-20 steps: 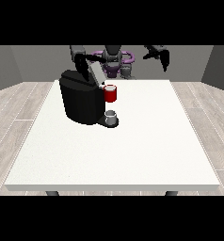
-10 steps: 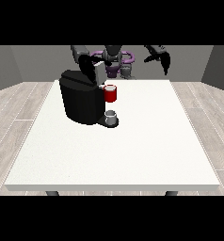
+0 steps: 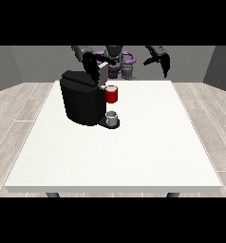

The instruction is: Insert the coffee pod into the coffee machine and close the lid

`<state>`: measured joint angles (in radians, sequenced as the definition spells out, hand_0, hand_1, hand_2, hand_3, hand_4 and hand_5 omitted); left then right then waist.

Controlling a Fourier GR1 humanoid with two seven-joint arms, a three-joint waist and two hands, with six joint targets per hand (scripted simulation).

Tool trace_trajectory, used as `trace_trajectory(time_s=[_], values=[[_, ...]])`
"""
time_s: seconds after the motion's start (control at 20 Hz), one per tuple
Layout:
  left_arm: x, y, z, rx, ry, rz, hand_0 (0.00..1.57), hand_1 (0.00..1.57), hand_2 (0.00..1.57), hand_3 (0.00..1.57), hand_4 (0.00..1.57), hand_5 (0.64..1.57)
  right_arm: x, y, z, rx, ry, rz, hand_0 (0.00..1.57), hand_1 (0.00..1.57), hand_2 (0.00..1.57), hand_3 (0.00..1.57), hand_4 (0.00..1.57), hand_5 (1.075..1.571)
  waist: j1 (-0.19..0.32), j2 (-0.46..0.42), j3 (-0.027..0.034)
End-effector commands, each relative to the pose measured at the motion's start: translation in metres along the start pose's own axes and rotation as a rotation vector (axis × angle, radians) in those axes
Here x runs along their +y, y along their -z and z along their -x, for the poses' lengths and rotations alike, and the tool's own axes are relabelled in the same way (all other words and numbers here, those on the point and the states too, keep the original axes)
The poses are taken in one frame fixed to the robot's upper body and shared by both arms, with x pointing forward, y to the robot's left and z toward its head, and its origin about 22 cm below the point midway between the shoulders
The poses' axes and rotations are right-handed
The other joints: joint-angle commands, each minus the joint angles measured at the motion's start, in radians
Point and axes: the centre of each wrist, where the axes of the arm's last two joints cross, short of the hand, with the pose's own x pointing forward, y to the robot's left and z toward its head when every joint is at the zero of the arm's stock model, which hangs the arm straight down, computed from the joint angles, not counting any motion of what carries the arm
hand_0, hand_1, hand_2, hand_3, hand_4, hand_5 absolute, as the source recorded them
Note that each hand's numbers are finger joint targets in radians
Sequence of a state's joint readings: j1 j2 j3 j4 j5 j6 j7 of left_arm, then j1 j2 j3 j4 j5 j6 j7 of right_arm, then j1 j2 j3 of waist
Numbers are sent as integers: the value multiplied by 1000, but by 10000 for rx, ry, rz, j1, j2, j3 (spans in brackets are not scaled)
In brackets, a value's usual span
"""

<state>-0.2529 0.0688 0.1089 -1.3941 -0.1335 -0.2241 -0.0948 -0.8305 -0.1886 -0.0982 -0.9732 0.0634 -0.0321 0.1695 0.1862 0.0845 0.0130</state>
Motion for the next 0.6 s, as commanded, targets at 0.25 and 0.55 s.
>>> trace_trajectory(time_s=[0.25, 0.55], values=[[-21, 22, -19, -717, 58, 726, 0, 0, 0, 0, 365, 1571, 43, 7, -75, -2077, -1266, -775, 0, 0, 0, 0, 219, 1571, 1184, 325, -135], [-7, 32, -36, -1092, 108, 1103, 0, 0, 0, 0, 438, 1571, 20, 7, -89, -2308, -1369, 11, 0, 0, 0, 0, 96, 1571, 1900, 941, -119]])
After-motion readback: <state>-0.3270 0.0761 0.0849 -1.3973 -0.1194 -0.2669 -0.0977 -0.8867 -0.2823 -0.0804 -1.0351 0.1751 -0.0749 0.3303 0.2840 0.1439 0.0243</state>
